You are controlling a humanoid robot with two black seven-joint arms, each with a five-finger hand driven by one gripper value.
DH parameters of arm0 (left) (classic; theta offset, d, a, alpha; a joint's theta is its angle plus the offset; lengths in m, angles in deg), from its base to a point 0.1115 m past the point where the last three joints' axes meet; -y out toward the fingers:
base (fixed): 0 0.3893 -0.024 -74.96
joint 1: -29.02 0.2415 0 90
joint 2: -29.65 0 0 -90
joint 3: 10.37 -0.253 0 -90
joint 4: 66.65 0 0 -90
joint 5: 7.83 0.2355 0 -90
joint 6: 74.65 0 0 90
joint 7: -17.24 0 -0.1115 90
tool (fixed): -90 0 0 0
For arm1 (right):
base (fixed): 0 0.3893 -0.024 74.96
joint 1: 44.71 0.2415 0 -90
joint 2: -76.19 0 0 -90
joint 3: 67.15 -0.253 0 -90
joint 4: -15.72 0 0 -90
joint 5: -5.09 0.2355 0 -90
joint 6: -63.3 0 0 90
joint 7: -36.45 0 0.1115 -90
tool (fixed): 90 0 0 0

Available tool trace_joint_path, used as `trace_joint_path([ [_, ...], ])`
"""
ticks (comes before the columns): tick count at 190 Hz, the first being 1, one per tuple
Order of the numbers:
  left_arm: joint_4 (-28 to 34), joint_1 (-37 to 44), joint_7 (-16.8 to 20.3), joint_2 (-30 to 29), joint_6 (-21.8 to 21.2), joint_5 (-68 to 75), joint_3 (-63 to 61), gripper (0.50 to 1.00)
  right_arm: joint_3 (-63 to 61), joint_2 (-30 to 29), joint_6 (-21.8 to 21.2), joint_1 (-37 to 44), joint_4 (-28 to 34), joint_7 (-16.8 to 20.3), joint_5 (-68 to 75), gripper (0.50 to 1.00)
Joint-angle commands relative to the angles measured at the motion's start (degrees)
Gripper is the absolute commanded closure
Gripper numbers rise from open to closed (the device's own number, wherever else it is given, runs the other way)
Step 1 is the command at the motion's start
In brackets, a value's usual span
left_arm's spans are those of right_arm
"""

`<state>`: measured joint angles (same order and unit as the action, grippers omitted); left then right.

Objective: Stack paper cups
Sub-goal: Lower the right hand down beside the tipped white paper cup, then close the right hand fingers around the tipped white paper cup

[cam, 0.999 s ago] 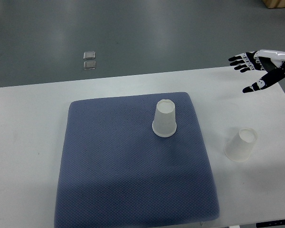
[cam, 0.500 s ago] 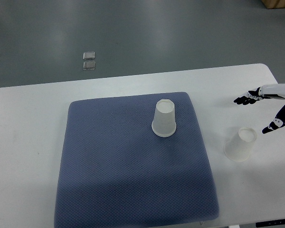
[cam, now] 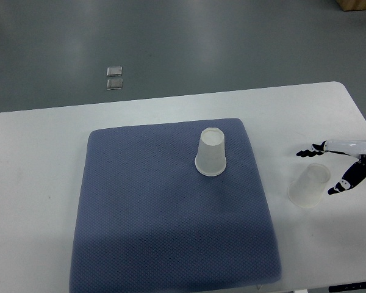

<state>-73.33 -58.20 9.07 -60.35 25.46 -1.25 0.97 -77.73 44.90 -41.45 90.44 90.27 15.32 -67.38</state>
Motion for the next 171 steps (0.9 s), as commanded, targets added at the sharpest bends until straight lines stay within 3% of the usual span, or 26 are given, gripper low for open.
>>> trace_joint_path([
  [1, 0.0, 0.0, 0.0, 0.0, 0.0, 0.0, 0.0, 0.500, 0.0, -1.2, 1.1, -0.6, -0.8, 0.1, -0.8, 0.579],
  [27, 0.0, 0.0, 0.0, 0.0, 0.0, 0.0, 0.0, 0.500, 0.1, -3.5, 3.1, -1.1, -3.1, 0.1, -1.3, 0.581],
  [127, 0.0, 0.0, 0.0, 0.0, 0.0, 0.0, 0.0, 0.500, 0.2, -5.0, 3.2, -1.7, -4.1, 0.2, -2.4, 0.599],
  [140, 0.0, 0.0, 0.0, 0.0, 0.0, 0.0, 0.0, 0.500, 0.2, -5.5, 3.2, -1.8, -4.1, 0.2, -3.3, 0.634],
  [171, 0.0, 0.0, 0.0, 0.0, 0.0, 0.0, 0.0, 0.500, 0.2, -5.7, 3.3, -2.2, -4.1, 0.3, -4.2, 0.662],
])
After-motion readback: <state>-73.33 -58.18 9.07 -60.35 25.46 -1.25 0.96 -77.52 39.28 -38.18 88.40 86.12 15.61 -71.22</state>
